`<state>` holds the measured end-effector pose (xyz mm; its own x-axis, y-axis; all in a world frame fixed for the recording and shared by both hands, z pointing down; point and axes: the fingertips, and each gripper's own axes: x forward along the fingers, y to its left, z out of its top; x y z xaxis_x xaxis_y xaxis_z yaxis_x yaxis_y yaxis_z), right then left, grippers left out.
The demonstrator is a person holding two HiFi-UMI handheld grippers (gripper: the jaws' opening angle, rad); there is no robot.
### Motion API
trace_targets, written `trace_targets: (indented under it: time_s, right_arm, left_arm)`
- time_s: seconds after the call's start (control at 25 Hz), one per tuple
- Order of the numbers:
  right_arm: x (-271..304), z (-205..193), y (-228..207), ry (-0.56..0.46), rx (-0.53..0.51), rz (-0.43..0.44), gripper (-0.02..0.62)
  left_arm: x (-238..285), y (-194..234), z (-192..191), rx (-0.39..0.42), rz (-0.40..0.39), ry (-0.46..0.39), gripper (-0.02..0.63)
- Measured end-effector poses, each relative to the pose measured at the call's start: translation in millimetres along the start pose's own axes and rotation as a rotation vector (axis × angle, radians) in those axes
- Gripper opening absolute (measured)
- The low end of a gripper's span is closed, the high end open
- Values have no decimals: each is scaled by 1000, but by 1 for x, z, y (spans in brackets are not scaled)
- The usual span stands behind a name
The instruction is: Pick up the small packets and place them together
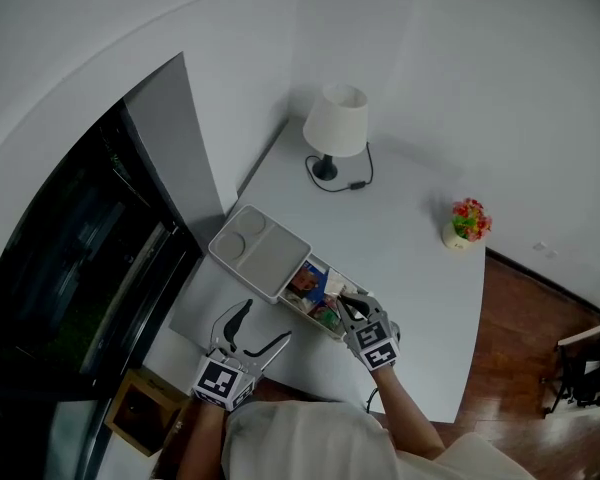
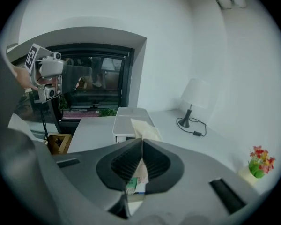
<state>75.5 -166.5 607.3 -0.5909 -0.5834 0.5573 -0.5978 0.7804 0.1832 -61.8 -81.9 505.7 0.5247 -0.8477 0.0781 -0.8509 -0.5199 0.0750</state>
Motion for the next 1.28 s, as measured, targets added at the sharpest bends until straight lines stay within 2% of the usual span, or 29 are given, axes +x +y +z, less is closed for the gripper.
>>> trace_targets:
  time_s: [0.32, 0.64, 0.88, 1.04, 1.16, 1.2, 1.24, 1.28]
  right_arm:
    - [85, 31, -1, 12, -54, 52, 17]
    - [178, 57, -3, 68, -63, 27, 18]
    - [223, 46, -5, 138, 4, 12, 18]
    - [236, 38, 7, 203, 40, 47, 55]
    - [235, 39, 0, 185, 109, 14, 66]
    - [234, 40, -3, 161, 135, 5, 99]
    - [233, 43, -4, 140, 152, 8, 249]
    - [231, 45, -3, 127, 157, 23, 338]
  left_arm:
    - [-5, 19, -2, -22, 49, 1, 393]
    - [-12, 49, -4, -38, 99, 9, 393]
    - [-24, 66, -4, -46, 113, 18, 393]
    - [-34, 78, -9, -43, 116, 28, 390]
    - [-34, 82, -6, -35, 110, 21, 390]
    - [-35, 82, -5, -35, 108, 14, 390]
    - [-35, 83, -5, -39, 108, 8, 390]
    - [-35, 83, -4, -45, 110, 4, 390]
